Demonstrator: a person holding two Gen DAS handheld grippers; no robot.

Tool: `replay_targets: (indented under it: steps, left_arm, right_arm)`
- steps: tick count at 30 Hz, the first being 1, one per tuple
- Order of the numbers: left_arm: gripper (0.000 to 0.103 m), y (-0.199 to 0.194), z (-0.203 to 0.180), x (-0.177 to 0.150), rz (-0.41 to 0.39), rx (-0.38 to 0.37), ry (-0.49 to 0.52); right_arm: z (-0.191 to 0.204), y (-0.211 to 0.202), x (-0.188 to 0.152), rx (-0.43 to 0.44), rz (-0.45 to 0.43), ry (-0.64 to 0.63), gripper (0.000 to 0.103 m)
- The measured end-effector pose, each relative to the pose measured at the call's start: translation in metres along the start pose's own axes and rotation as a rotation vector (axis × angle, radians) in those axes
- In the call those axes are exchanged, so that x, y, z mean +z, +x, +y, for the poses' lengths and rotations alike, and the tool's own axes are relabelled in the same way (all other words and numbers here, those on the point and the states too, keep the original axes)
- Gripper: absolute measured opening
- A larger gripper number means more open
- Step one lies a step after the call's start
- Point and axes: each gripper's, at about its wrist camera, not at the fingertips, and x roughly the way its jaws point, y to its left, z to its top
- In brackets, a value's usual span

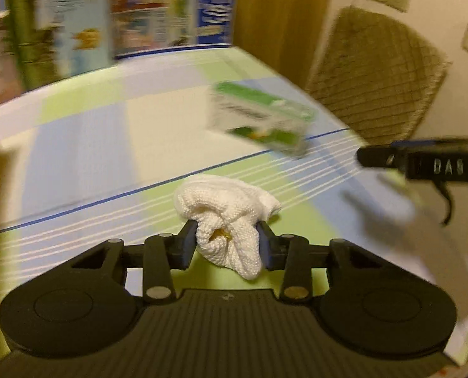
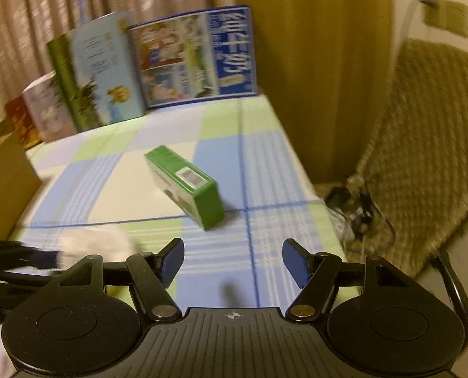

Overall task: Organize objects
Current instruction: 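Close the left tool on the white cloth while the right tool grasps the medicine box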

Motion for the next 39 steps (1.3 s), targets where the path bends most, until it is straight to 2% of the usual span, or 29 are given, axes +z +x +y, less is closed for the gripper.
replay_targets:
  steps: [2,4,5,12,14,16,17,19,20,23,27,32,36,39]
  left_arm:
    - [0.035,-0.005,0.014,-0.004,-0.007,0.033,-0.024]
    - [0.035,-0.004,0.027,-0.006,-0.021,0.048,-0.068]
    - [0.034,-0.003,0.031,-0.006,-0.028,0.048,-0.08]
    - [0.037,0.002,0.04,-0.003,-0.053,0.021,-0.094]
    - [0.04,0.004,0.04,-0.004,-0.056,0.011,-0.093]
    - [0.044,0.007,0.04,-0.005,-0.062,0.007,-0.084]
    - [0.046,0.009,0.04,-0.006,-0.061,0.005,-0.082]
    - [0.047,0.011,0.041,-0.006,-0.061,0.002,-0.086]
    - [0.047,0.011,0.041,-0.007,-0.062,0.002,-0.085]
    - [0.042,0.007,0.04,-0.008,-0.054,0.003,-0.076]
    - [0.038,-0.006,0.037,-0.015,-0.036,0.002,-0.076]
    - [0.037,-0.035,0.027,-0.035,-0.017,0.008,-0.07]
    - [0.038,-0.057,0.025,-0.058,-0.008,0.0,-0.087]
    - [0.039,-0.062,0.027,-0.066,-0.001,-0.014,-0.107]
  right_arm:
    - [0.003,0.013,0.006,0.017,-0.015,-0.029,0.069]
    - [0.008,0.027,0.01,0.026,-0.03,-0.055,0.077]
    - [0.01,0.035,0.012,0.036,-0.033,-0.072,0.078]
    - [0.022,0.089,0.016,0.038,-0.014,-0.165,0.078]
    - [0.022,0.097,0.017,0.042,-0.02,-0.166,0.072]
    - [0.024,0.104,0.017,0.045,-0.002,-0.181,0.052]
    - [0.026,0.104,0.017,0.047,0.01,-0.183,0.047]
    - [0.03,0.101,0.015,0.055,0.047,-0.188,0.028]
    - [0.033,0.097,0.013,0.039,0.07,-0.186,0.027]
    - [0.04,0.081,0.01,0.011,0.139,-0.147,0.027]
    - [0.057,0.04,-0.004,0.044,0.211,-0.095,0.027]
    - [0.078,-0.004,-0.026,0.05,0.234,-0.06,0.027]
    - [0.088,-0.02,-0.049,0.083,0.269,-0.027,0.027]
    - [0.097,-0.025,-0.053,0.091,0.253,-0.05,0.035]
